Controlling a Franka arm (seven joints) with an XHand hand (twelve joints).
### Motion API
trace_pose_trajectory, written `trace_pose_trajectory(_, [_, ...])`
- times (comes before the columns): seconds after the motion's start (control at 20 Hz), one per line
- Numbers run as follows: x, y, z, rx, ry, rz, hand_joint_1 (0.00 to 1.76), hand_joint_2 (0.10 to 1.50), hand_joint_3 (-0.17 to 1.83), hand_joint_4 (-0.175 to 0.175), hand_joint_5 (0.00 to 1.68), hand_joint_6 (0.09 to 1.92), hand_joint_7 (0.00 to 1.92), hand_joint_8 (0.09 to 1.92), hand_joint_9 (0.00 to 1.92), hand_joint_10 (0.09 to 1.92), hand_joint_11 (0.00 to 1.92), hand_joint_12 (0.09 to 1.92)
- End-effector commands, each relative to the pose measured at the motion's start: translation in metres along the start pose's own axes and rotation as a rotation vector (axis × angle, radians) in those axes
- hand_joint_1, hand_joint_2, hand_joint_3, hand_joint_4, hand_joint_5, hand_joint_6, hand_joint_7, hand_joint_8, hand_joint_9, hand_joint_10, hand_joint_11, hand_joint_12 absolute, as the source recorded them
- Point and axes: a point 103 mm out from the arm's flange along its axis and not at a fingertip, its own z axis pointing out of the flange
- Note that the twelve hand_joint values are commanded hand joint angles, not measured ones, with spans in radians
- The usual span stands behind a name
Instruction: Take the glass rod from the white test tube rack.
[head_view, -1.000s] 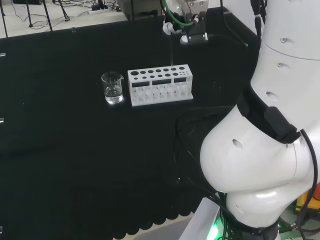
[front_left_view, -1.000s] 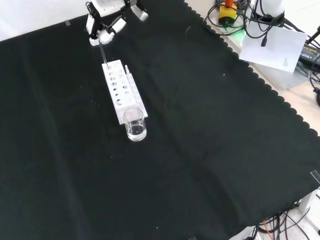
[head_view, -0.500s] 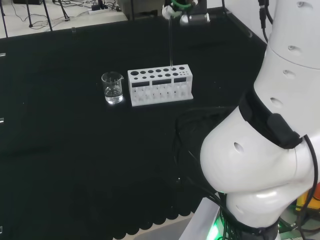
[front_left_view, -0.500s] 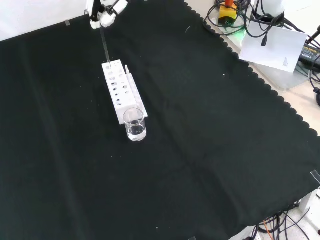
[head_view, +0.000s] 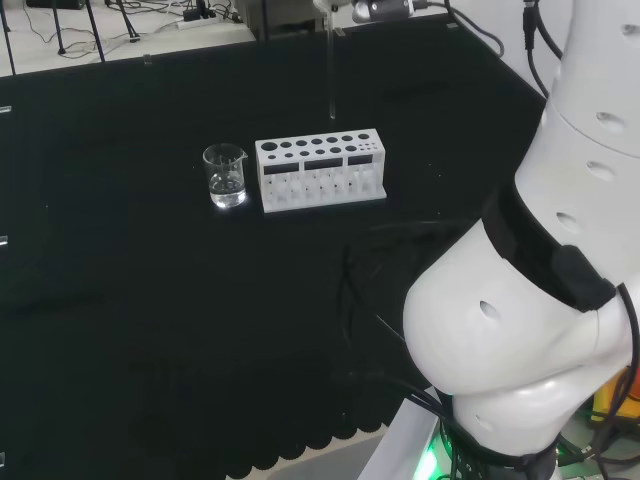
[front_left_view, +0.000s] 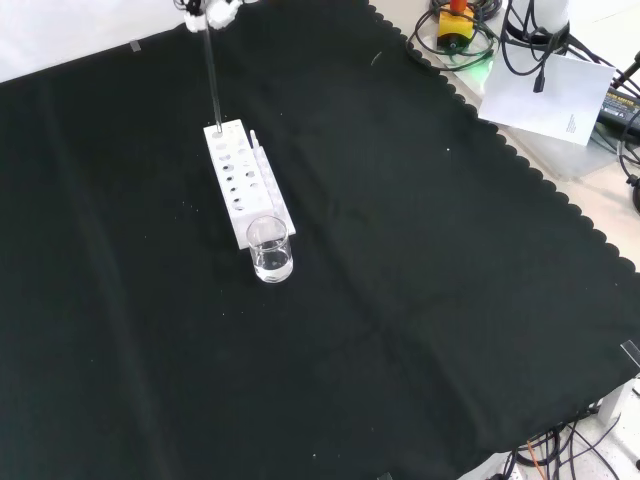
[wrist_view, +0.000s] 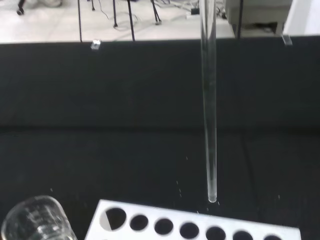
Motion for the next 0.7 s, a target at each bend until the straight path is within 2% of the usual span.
trace_pose_trajectory(0.05, [0.041, -0.001, -0.024, -0.028, -0.001, -0.086, 1.30, 1.13, -0.17, -0.175, 1.22, 0.33, 1.11, 1.13, 1.50, 0.97, 1.61, 0.53])
trace_pose_trajectory(0.35, [0.087, 0.006, -0.024, -0.034, 0.019, -0.168, 1.31, 1.13, -0.17, -0.175, 1.24, 0.28, 1.12, 1.11, 1.51, 0.96, 1.61, 0.51])
trace_pose_trajectory(0.7, [0.121, 0.016, -0.017, -0.032, 0.034, -0.244, 1.31, 1.13, -0.17, -0.175, 1.24, 0.28, 1.12, 1.11, 1.51, 0.95, 1.62, 0.51])
